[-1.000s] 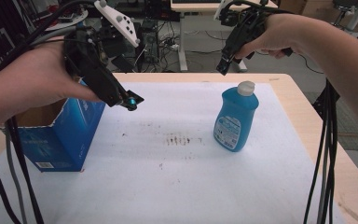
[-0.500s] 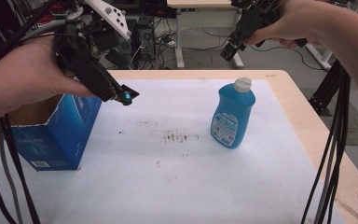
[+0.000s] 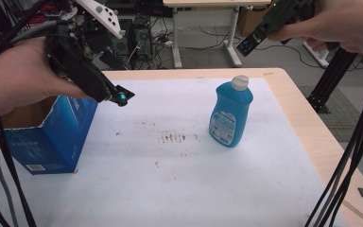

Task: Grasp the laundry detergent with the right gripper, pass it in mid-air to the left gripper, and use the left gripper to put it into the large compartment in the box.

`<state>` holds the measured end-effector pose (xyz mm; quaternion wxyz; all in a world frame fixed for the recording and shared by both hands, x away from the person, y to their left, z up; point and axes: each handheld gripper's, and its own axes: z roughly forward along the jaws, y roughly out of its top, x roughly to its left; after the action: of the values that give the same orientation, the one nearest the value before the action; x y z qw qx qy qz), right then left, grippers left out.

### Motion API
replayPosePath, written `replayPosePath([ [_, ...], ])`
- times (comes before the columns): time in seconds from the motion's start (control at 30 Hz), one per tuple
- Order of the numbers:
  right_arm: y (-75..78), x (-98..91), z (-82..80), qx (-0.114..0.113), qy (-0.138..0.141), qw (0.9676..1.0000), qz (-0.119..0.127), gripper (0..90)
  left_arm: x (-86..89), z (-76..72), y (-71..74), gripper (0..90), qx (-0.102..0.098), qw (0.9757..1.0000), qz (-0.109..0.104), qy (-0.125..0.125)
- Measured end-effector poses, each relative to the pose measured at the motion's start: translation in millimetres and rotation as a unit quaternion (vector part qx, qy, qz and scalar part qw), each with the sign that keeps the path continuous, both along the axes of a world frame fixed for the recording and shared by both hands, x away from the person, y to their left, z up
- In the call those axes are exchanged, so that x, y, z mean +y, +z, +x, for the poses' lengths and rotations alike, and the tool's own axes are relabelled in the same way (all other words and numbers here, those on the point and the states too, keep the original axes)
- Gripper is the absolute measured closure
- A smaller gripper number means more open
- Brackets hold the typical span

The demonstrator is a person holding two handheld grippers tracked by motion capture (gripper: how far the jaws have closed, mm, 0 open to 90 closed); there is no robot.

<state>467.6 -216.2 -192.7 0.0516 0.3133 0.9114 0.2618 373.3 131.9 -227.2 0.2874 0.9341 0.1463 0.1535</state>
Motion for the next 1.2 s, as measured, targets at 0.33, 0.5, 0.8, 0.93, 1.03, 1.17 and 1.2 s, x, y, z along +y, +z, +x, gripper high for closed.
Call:
replayPosePath([
  [0.33, -5.5, -27.7, -35.7, -0.027, -0.008, 0.9992, 0.029, 16.9, 5.5, 3.5, 0.9, 17.0, 0.019, 0.9995, -0.026, -0.003],
  [0.5, -11.2, -37.3, -53.0, -0.039, -0.016, 0.9983, 0.04, 16.9, 8.9, 6.0, 0.5, 17.0, 0.031, 0.9988, -0.038, -0.005],
  [0.8, -37.6, -47.2, -77.6, -0.061, -0.027, 0.9962, 0.055, 17.0, 11.7, 9.3, -2.3, 17.0, 0.037, 0.9983, -0.044, 0.0],
  [0.93, -48.1, -48.5, -80.7, -0.061, -0.033, 0.9957, 0.062, 17.0, 12.0, 8.9, -1.9, 17.0, 0.037, 0.9984, -0.044, -0.002],
  [1.03, -59.6, -47.3, -82.3, -0.062, -0.04, 0.9954, 0.062, 17.0, 12.7, 8.4, -2.0, 17.0, 0.036, 0.9983, -0.046, 0.001],
  [1.17, -71.2, -45.2, -82.2, -0.059, -0.043, 0.9957, 0.057, 16.9, 14.3, 8.0, -2.5, 17.0, 0.036, 0.9983, -0.046, 0.004],
  [1.2, -74.6, -44.7, -81.8, -0.059, -0.045, 0.9957, 0.056, 16.9, 14.6, 7.9, -2.5, 17.0, 0.035, 0.9983, -0.047, 0.006],
])
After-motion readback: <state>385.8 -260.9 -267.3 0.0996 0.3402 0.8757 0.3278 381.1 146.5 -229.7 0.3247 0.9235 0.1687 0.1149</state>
